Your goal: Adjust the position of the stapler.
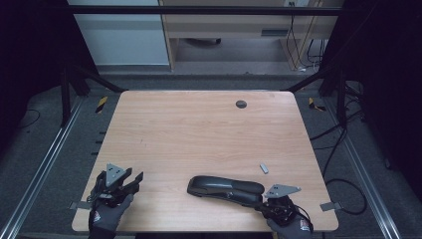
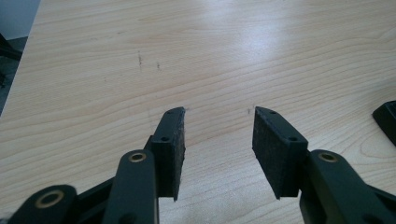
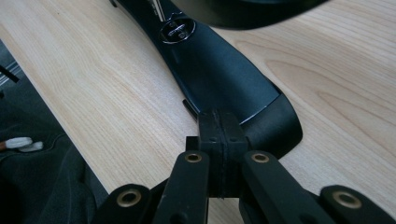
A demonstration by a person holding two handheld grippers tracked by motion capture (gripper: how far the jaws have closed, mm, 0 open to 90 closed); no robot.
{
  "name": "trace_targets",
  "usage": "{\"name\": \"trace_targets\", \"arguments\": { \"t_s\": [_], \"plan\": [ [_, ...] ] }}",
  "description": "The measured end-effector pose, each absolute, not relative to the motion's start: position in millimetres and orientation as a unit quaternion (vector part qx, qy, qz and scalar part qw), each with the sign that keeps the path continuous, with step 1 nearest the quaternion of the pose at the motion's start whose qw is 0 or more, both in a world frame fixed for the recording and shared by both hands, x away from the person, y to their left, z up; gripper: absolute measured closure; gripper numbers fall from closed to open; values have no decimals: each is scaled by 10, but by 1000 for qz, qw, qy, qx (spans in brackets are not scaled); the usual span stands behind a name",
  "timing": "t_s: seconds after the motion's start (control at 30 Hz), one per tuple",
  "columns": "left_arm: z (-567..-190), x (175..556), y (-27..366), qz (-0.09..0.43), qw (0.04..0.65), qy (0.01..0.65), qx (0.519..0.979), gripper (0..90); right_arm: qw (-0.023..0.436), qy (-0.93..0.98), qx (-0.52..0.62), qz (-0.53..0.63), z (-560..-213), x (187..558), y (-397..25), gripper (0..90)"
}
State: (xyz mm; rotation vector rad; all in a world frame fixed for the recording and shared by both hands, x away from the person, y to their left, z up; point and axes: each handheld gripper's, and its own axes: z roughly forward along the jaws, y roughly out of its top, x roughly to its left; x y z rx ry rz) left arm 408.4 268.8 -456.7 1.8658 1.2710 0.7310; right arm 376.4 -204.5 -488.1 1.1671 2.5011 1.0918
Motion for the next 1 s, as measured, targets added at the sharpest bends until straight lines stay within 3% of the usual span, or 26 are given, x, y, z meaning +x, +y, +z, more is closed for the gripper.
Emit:
{"name": "trace_targets", "arguments": {
  "t_s": [1.0],
  "plan": [
    [-4575,4092,2660,282,373,491,735,533,124,820,430,356,-4897,3931,-2101,900]
  ]
}}
